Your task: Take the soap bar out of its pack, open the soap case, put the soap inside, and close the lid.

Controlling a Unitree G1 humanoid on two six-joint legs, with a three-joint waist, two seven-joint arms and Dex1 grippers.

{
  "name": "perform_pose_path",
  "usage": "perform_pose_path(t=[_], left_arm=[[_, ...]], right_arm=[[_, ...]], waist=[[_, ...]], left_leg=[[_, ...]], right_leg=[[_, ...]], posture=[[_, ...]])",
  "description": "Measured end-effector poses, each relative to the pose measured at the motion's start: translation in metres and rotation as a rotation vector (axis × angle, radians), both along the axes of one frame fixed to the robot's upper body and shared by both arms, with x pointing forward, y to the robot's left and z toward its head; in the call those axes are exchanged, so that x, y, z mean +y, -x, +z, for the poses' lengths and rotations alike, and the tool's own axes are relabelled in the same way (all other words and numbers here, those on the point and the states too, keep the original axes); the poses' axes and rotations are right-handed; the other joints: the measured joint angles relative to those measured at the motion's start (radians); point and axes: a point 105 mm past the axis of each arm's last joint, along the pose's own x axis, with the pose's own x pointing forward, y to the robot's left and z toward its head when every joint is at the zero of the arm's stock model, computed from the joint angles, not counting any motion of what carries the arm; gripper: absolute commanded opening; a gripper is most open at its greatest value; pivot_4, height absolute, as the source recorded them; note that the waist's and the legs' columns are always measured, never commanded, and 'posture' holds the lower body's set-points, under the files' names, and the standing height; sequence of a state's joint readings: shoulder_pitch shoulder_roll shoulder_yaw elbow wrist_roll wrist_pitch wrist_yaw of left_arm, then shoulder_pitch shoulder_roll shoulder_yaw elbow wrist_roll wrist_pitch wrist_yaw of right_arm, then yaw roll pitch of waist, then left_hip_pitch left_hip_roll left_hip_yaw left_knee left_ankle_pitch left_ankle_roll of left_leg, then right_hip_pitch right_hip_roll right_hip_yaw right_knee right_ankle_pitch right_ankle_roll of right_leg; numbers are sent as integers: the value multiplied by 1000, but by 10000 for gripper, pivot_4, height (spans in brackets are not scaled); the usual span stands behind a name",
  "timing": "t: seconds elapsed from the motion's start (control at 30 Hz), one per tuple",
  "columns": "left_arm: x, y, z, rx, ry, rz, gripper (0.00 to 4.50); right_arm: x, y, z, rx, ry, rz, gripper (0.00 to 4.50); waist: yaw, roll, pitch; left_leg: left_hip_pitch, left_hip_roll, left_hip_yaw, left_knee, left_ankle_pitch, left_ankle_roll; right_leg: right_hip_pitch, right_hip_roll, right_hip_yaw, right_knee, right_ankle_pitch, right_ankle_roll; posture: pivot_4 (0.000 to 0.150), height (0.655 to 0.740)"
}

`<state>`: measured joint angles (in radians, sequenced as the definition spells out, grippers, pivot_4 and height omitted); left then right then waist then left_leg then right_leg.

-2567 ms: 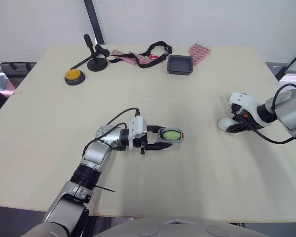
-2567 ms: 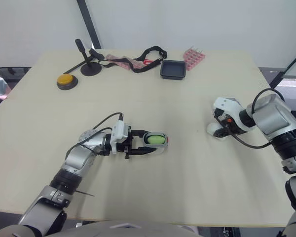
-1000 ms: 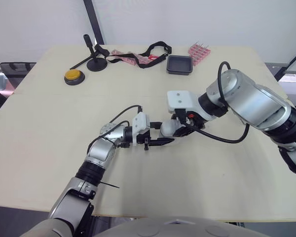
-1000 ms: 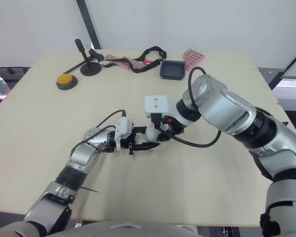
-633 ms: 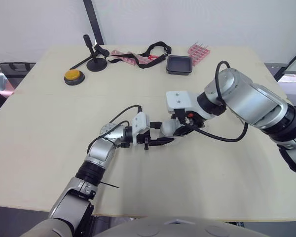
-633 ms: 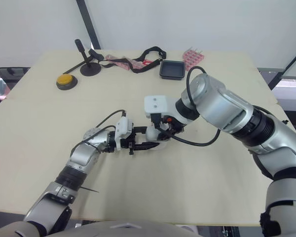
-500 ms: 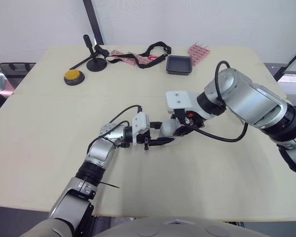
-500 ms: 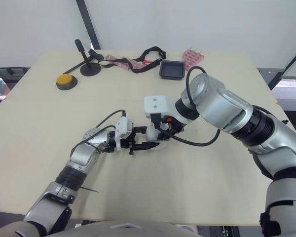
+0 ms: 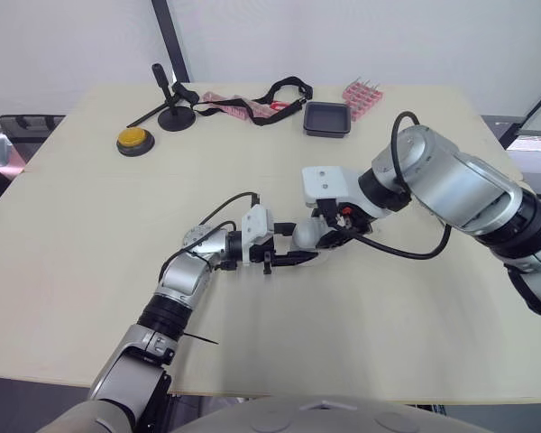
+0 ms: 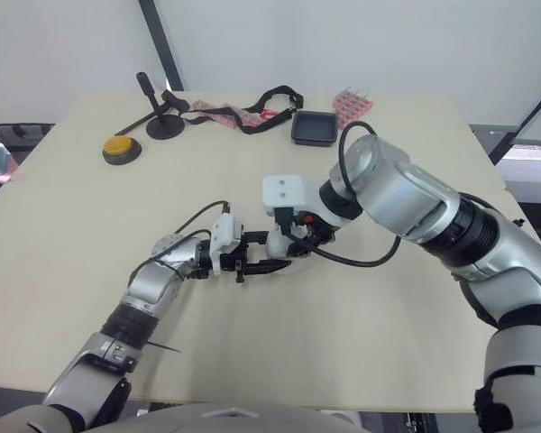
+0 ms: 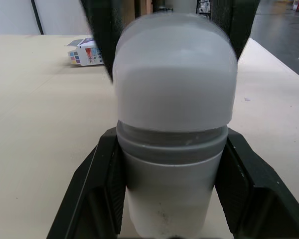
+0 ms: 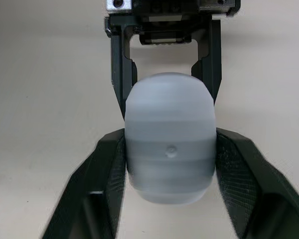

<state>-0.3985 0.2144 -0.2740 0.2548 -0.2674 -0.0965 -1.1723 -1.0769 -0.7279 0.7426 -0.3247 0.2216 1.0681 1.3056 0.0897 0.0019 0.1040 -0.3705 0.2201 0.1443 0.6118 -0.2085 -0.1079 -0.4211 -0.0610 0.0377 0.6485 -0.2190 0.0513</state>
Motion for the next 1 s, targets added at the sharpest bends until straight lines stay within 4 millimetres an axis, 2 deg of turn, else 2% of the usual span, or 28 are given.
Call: perform_pose_path(t=[0.57, 0.87, 1.0], left_arm=[[0, 0, 0, -1, 3, 6, 19088], [-2, 1, 0, -4, 1, -4, 19088], [-1, 1, 0, -4, 1, -4, 19088]], right_arm=[[-6, 0, -2, -7, 7, -9, 32212], [-22, 1, -6, -7, 17, -63, 32212], [-24, 0, -6, -4, 4, -73, 32212]], waist=[[1, 0, 0], [3, 0, 0], [2, 0, 0]], left_leg=[[0, 0, 0, -1, 0, 0], [-1, 0, 0, -1, 0, 0], [0, 0, 0, -1, 0, 0]], right_leg=[[0, 0, 0, -1, 0, 0], [0, 0, 0, -2, 0, 0], [0, 0, 0, -2, 0, 0]], posture=[[1500, 7400], [1500, 7400], [1500, 7400]])
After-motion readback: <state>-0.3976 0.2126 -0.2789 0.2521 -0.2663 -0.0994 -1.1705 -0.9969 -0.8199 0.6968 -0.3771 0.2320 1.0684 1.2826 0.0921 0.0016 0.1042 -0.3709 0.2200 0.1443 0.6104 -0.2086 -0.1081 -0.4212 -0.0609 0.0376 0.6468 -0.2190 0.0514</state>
